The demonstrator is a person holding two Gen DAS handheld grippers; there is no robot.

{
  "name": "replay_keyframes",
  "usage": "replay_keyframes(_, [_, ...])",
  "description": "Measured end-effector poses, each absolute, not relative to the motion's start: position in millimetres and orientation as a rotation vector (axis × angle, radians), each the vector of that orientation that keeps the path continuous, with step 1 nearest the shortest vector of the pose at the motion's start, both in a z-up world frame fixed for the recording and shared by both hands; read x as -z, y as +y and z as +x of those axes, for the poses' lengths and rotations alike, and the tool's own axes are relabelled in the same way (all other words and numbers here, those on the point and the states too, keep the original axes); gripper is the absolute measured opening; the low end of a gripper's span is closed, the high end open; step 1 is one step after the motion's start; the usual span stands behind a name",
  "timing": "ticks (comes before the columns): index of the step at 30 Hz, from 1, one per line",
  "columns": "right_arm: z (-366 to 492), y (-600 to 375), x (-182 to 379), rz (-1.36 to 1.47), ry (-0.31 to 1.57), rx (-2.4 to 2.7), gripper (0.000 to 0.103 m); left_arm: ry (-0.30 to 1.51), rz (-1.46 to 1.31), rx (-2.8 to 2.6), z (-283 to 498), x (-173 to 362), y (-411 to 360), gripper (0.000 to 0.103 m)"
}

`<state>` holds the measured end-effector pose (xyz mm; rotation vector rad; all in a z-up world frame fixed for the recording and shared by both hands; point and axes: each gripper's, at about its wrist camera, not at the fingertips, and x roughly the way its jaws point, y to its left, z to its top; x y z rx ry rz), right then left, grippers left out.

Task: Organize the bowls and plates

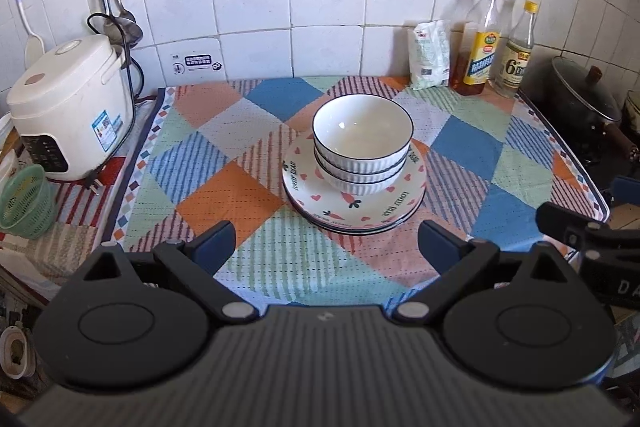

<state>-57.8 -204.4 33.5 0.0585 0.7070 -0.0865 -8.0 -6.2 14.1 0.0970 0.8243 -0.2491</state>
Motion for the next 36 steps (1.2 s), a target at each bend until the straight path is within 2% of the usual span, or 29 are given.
replay_keyframes(19, [-60, -203, -18, 0.025, 0.728, 0.1, 0.101, 0.823, 0.081, 0.231, -16, -8, -10, 0.099])
replay_keyframes(28, [-62, -206, -15, 0.038, 0.737, 0.107, 0.101, 0.815, 0.192, 0.202, -21, -2, -20, 0.099])
replay_keyframes(36, [-62, -208, -15, 0.045, 0.739, 0.108, 0.101, 0.809, 0.173, 0.192, -23, -1, -22, 0.099])
